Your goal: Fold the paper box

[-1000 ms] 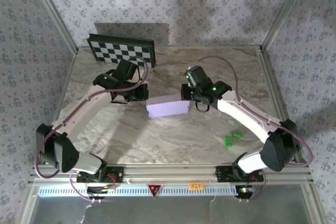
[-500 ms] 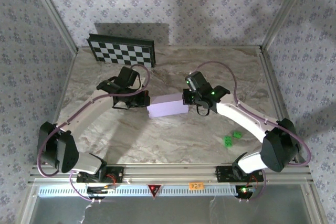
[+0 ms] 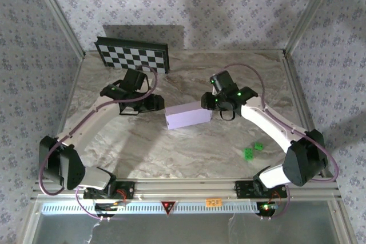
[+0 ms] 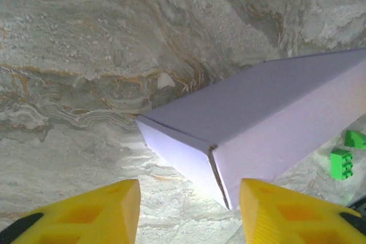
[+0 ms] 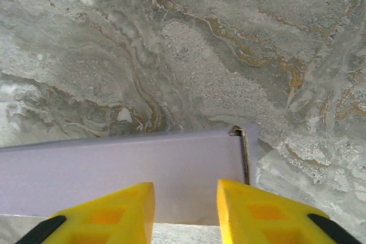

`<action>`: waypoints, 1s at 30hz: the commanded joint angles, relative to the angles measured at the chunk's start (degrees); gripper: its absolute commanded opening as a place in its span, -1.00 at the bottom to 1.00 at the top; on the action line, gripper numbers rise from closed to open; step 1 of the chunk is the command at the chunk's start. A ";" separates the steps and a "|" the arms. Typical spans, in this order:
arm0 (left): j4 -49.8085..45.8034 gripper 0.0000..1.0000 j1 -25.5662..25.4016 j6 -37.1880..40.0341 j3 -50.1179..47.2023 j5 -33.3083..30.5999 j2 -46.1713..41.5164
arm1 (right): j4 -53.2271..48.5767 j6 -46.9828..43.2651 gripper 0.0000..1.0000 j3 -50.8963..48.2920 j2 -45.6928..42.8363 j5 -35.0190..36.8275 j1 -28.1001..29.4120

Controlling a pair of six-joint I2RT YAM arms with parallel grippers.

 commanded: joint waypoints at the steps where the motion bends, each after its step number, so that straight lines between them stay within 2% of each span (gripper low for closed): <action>1: 3.76 0.10 0.49 -2.71 -1.03 3.22 -0.99 | -3.33 -2.21 -0.13 2.94 -0.64 -6.96 -2.07; 6: 11.44 0.11 0.50 -7.68 -5.25 9.50 -0.36 | -5.10 -4.32 0.07 3.65 -0.57 -9.75 -4.33; 15: 14.42 0.26 -1.15 -10.54 -7.78 10.14 1.06 | -7.12 -9.69 0.27 5.38 4.00 -13.09 -6.35; 20: 17.02 0.23 -1.80 -11.48 -8.31 10.78 2.66 | -6.13 -10.07 0.30 6.36 6.04 -14.02 -6.43; 26: 19.43 0.11 -1.80 -11.63 -7.84 10.82 3.67 | -5.05 -9.33 0.29 6.54 6.36 -16.03 -6.10; 30: 19.62 0.11 -1.80 -11.10 -5.95 10.89 4.63 | -3.39 -8.13 0.29 6.49 6.44 -18.23 -5.71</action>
